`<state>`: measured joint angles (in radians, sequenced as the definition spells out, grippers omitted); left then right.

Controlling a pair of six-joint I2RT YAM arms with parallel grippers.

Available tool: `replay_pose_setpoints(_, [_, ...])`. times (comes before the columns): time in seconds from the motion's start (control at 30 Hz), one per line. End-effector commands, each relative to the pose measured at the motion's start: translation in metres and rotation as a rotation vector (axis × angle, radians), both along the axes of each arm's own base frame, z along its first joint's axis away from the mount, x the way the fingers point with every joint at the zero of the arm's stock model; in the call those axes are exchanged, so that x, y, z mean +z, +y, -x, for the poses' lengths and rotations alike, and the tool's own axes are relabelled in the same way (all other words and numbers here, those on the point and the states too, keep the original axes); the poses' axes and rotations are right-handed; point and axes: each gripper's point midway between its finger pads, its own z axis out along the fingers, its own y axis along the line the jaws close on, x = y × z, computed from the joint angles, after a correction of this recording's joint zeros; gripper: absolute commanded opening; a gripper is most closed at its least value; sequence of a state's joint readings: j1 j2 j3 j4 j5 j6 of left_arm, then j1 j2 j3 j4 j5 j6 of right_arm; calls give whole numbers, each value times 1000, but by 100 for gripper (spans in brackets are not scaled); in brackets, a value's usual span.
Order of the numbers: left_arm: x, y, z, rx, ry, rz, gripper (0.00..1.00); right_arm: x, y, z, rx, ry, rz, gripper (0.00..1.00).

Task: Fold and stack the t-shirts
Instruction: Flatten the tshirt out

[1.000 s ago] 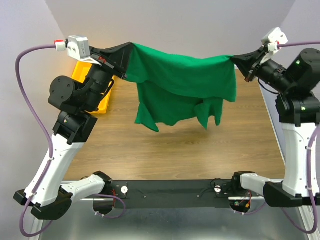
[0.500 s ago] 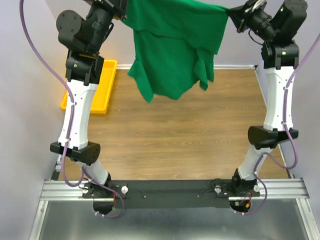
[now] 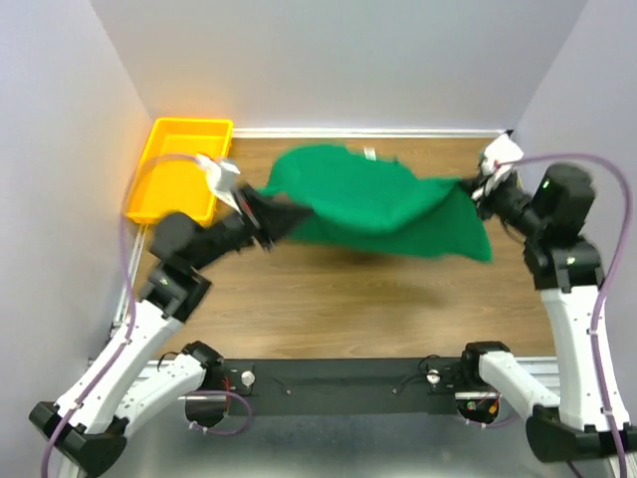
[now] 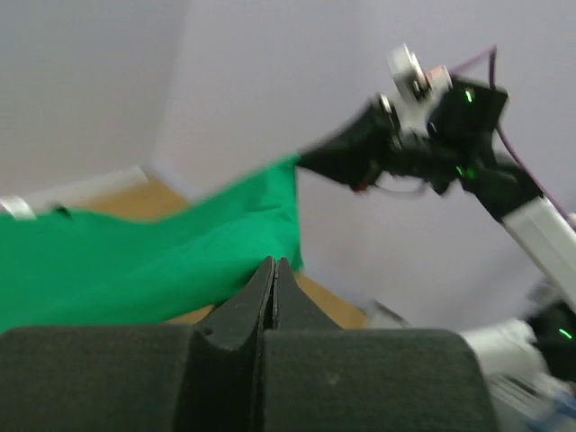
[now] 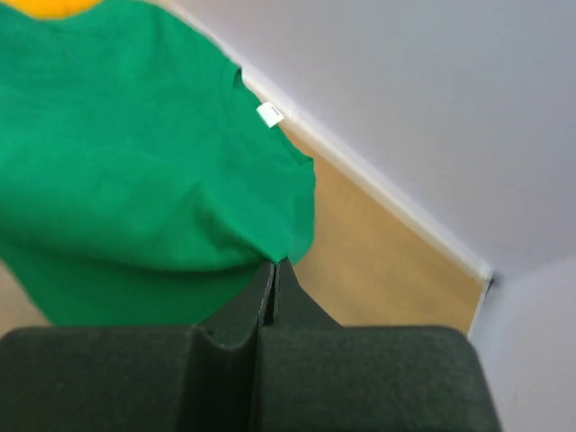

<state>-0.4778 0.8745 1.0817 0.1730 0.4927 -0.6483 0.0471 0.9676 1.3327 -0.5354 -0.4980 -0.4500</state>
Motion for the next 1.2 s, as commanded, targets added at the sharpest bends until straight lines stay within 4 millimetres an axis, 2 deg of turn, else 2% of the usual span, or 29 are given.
replay_pose_setpoints(0.0, [-163,-31,35,-150,538,-64,0,-141,-26,31,-50,324,196,0])
replay_pose_setpoints(0.03, [-176,-36,63,-217,578,-74,0,-159,-29,39,-48,363,224,1])
replay_pose_setpoints(0.07, [-194,-36,75,-234,643,-95,0,-173,-34,45,-57,394,255,2])
replay_pose_setpoints(0.1, [-226,-32,89,-227,758,-165,35,-191,-40,52,-61,435,292,27])
replay_pose_setpoints(0.13, [-240,-21,102,-181,816,-213,61,-207,-47,57,-78,463,335,46])
replay_pose_setpoints(0.17, [-223,-17,99,-156,767,-175,75,-213,-48,61,-79,486,340,59])
replay_pose_setpoints(0.2, [-214,-4,101,-107,767,-198,88,-217,-49,63,-77,499,351,82])
replay_pose_setpoints(0.27, [-194,17,86,34,699,-170,91,-220,-46,61,-64,520,336,99])
replay_pose_setpoints(0.3, [-178,23,80,79,657,-160,92,-221,-43,59,-61,537,315,100])
replay_pose_setpoints(0.37, [-183,26,51,204,610,-205,93,-233,-37,52,-37,613,286,100])
replay_pose_setpoints(0.43, [-178,14,25,249,558,-212,97,-238,-32,41,-53,669,234,100])
replay_pose_setpoints(0.47, [-212,-13,-16,255,588,-336,96,-248,-27,34,-53,737,191,100])
replay_pose_setpoints(0.5, [-203,-4,-32,301,555,-304,96,-255,-25,28,-69,779,168,100])
replay_pose_setpoints(0.53, [-232,-30,-52,211,623,-376,92,-259,-24,22,-86,811,141,100])
replay_pose_setpoints(0.57, [-231,-42,-75,177,590,-367,87,-261,-21,14,-122,849,88,100])
replay_pose_setpoints(0.6, [-241,-43,-99,176,604,-390,82,-269,-20,3,-136,900,64,100])
replay_pose_setpoints(0.63, [-252,-64,-133,155,608,-433,82,-268,-20,-3,-153,916,25,100])
replay_pose_setpoints(0.67, [-254,-74,-154,145,581,-462,81,-269,-18,-9,-163,937,-10,100])
replay_pose_setpoints(0.7, [-260,-96,-192,108,531,-537,81,-268,-18,-18,-181,952,-60,100])
replay_pose_setpoints(0.73, [-217,-100,-203,114,432,-524,79,-270,-16,-21,-188,964,-83,100])
replay_pose_setpoints(0.77, [-266,-120,-226,55,482,-605,77,-266,-25,-29,-219,957,-130,100])
replay_pose_setpoints(0.8, [-282,-126,-234,31,532,-666,75,-265,-28,-35,-238,957,-167,100])
replay_pose_setpoints(0.83, [-280,-151,-262,-5,466,-676,74,-270,-35,-39,-259,973,-197,100])
replay_pose_setpoints(0.9, [-297,-158,-279,-5,500,-721,74,-276,-42,-45,-289,982,-228,99])
replay_pose_setpoints(0.93, [-275,-165,-296,22,440,-698,74,-279,-45,-48,-301,989,-239,97])
replay_pose_setpoints(0.97, [-315,-168,-304,22,492,-737,73,-290,-51,-48,-322,1018,-254,95])
replay_pose_setpoints(1.07, [-355,-155,-318,88,564,-774,73,-307,-55,-59,-343,1061,-309,90])
replay_pose_setpoints(1.13, [-381,-136,-318,158,615,-821,72,-309,-52,-70,-329,1068,-335,85])
replay_pose_setpoints(1.17, [-384,-131,-320,187,613,-827,73,-317,-47,-75,-317,1101,-374,83])
